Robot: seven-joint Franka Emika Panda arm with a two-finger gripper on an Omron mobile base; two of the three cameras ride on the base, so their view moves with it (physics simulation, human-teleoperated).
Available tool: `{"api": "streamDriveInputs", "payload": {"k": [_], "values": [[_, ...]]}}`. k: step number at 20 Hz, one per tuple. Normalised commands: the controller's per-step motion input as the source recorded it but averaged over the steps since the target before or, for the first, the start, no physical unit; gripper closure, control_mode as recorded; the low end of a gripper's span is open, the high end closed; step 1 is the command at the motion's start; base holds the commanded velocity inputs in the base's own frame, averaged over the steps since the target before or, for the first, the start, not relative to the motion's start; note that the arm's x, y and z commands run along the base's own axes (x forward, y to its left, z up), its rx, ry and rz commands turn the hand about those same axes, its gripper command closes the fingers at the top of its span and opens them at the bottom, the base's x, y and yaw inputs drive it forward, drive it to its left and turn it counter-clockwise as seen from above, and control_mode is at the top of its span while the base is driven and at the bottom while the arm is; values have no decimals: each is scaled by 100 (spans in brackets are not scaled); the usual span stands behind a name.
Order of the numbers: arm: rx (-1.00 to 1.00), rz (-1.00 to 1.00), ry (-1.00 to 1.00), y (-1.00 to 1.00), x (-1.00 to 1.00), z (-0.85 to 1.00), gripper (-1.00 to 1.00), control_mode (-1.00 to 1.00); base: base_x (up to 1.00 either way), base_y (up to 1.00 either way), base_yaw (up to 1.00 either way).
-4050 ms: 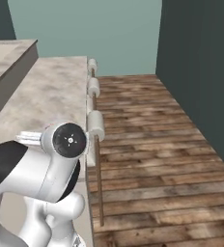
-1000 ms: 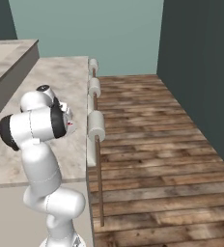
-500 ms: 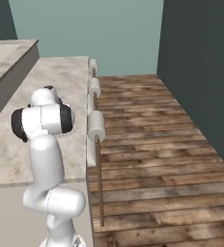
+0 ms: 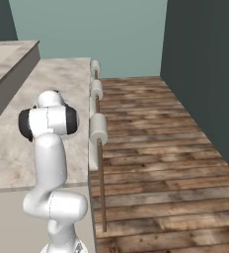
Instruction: Take the lemon wedge from the fridge and place it on the plate with fish on the dining counter.
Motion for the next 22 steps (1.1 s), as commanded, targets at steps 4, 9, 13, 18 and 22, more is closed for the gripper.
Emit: {"api": "streamDriveInputs", "payload": {"k": [4,9,13,18,22], "values": [[0,-5,0,9,37,-18,100,-100,0,0,0],[0,-5,0,18,36,-10,-100,-100,0,0,0],[0,-8,0,17,35,-1,-100,-100,0,0,0],[0,-4,4,0,15,7,-100,-100,0,0,0],[3,-6,1,-23,-61,68,-100,-100,0,0,0]]}}
